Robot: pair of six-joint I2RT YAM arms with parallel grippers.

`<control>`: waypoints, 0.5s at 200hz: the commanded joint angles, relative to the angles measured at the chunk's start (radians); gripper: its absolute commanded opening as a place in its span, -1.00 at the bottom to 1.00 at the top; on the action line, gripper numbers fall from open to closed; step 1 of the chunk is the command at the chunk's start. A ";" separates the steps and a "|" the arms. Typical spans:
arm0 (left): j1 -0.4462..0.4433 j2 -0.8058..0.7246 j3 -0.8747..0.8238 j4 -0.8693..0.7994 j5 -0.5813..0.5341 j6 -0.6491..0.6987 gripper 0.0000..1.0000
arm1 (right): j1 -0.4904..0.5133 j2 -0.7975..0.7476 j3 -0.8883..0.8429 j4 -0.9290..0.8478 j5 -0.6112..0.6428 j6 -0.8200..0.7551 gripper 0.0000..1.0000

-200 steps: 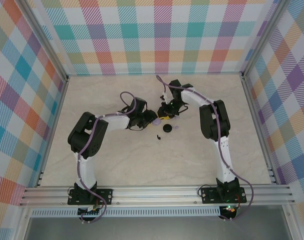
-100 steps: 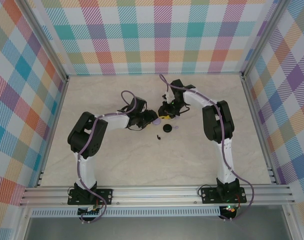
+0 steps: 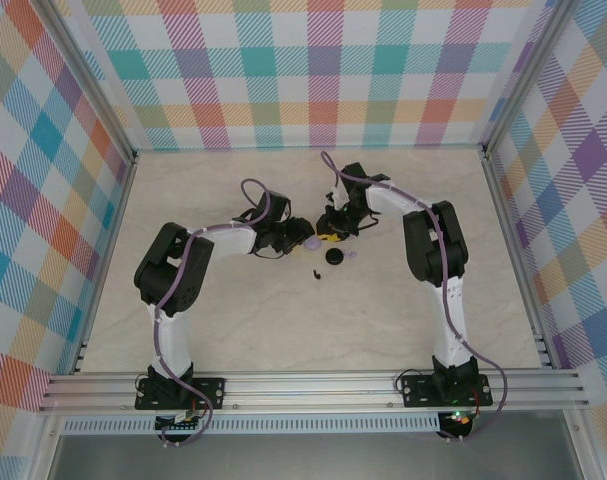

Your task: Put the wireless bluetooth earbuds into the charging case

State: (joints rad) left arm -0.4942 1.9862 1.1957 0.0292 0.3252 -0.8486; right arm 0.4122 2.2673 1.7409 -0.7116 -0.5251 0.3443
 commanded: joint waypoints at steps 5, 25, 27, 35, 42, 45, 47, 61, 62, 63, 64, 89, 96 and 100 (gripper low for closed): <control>0.010 0.031 0.029 -0.001 0.036 0.015 -0.10 | -0.004 -0.020 0.000 0.008 -0.038 0.013 -0.52; 0.010 0.037 0.025 -0.002 0.036 0.007 -0.10 | -0.004 -0.017 -0.002 0.009 -0.047 0.015 -0.55; 0.010 0.036 0.025 -0.002 0.035 0.006 -0.10 | -0.004 -0.016 -0.002 0.009 -0.047 0.015 -0.55; 0.010 0.038 0.023 -0.004 0.034 0.005 -0.09 | -0.004 -0.014 -0.001 0.005 -0.047 0.014 -0.55; 0.010 0.038 0.024 -0.006 0.033 0.006 -0.09 | -0.004 -0.015 -0.001 0.007 -0.047 0.014 -0.55; 0.010 0.039 0.024 -0.007 0.032 0.006 -0.08 | -0.004 -0.015 -0.001 0.006 -0.046 0.015 -0.55; 0.010 0.039 0.023 -0.008 0.031 0.006 -0.08 | -0.003 -0.015 -0.001 0.006 -0.046 0.015 -0.55; 0.010 0.041 0.022 -0.007 0.034 0.006 -0.07 | -0.004 -0.013 -0.003 0.005 -0.047 0.012 -0.56; 0.010 0.042 0.022 -0.007 0.036 0.006 -0.07 | -0.004 -0.013 -0.003 0.005 -0.047 0.012 -0.56; 0.010 0.042 0.022 -0.006 0.036 0.006 -0.07 | -0.004 -0.013 -0.003 0.005 -0.047 0.013 -0.56; 0.010 0.042 0.022 -0.005 0.037 0.005 -0.07 | -0.004 -0.013 -0.003 0.005 -0.047 0.013 -0.56; 0.010 0.045 0.009 0.017 0.051 -0.008 -0.08 | -0.004 -0.008 -0.008 0.008 -0.052 0.016 -0.59; 0.010 0.046 0.002 0.030 0.056 -0.015 -0.08 | -0.004 -0.004 -0.009 0.008 -0.053 0.017 -0.59; 0.010 0.046 0.000 0.037 0.060 -0.018 -0.08 | -0.004 -0.004 -0.010 0.010 -0.054 0.017 -0.60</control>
State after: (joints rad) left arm -0.4938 2.0113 1.2015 0.0319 0.3511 -0.8486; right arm 0.4084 2.2673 1.7409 -0.7097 -0.5434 0.3527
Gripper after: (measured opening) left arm 0.463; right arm 0.205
